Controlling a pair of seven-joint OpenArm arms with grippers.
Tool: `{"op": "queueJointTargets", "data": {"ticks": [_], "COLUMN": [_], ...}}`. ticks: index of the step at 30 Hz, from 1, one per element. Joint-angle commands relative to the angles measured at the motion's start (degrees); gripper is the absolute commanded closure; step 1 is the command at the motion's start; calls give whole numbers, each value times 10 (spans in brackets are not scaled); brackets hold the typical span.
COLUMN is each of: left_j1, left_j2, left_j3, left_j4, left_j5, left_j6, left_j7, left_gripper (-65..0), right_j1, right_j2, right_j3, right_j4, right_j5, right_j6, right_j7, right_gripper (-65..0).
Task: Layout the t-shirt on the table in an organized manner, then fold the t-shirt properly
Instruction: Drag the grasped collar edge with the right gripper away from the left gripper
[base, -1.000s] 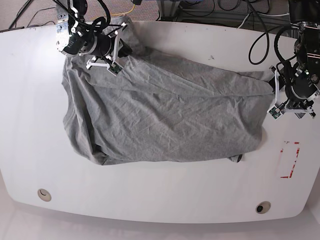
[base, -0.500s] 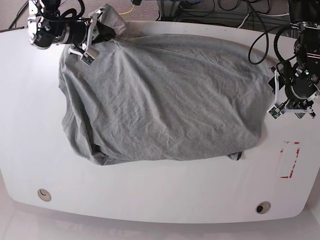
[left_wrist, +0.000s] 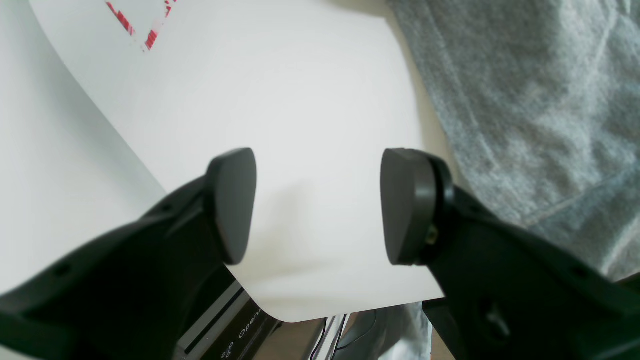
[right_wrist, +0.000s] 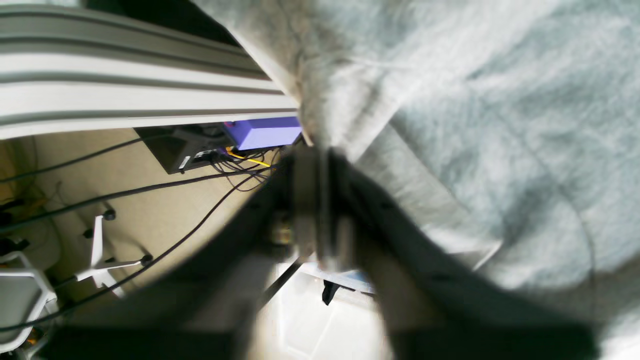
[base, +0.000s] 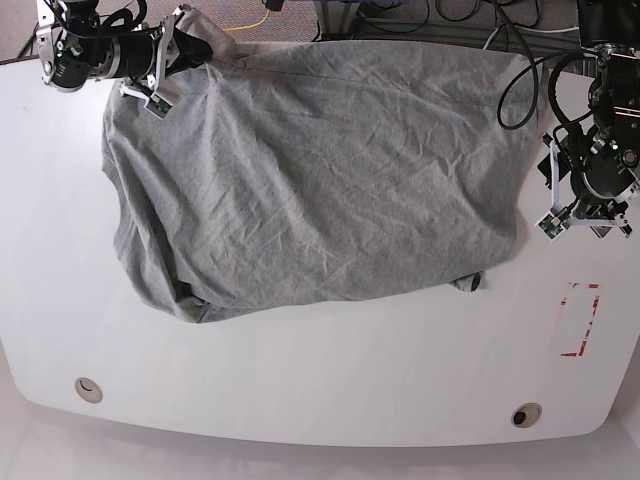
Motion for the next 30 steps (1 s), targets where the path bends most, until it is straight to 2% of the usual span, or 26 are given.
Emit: {"op": "queueJointTargets", "data": {"ticks": [1, 6, 9, 13, 17, 24, 28, 30], "left_j1": [-7, -7, -7, -8, -16, -55, -69, -70], "left_j2": [-10, -10, -10, -10, -10, -6, 17, 32], "left_j3": [-5, -5, -5, -5, -5, -7, -14, -33], "left_j4": [8, 8, 8, 8, 8, 8, 8, 8], "left_j5": [3, 3, 3, 3, 3, 3, 6, 20], "left_j6": [-1, -1, -1, -1, -1, -1, -1, -1], "left_j7": [-2, -2, -2, -3, -3, -6, -39, -59], "left_gripper": [-367, -367, -367, -367, -367, -367, -367, -367], "right_j1": [-4, -3, -2, 16, 33, 109, 160, 196], "right_j2": [-7, -21, -20, -4, 17, 18, 12, -8], "right_j3": [4, 5, 6, 22, 68, 162, 188, 189], "right_j4": [6, 6, 6, 6, 6, 6, -6, -18], "right_j5": [10, 10, 10, 10, 10, 9, -3, -27], "right_j6": [1, 1, 1, 1, 1, 1, 1, 1], "right_j7": [-4, -4, -4, -4, -1, -1, 0, 6], "right_gripper": [-247, -545, -650, -650, -650, -650, -650, -650]}}
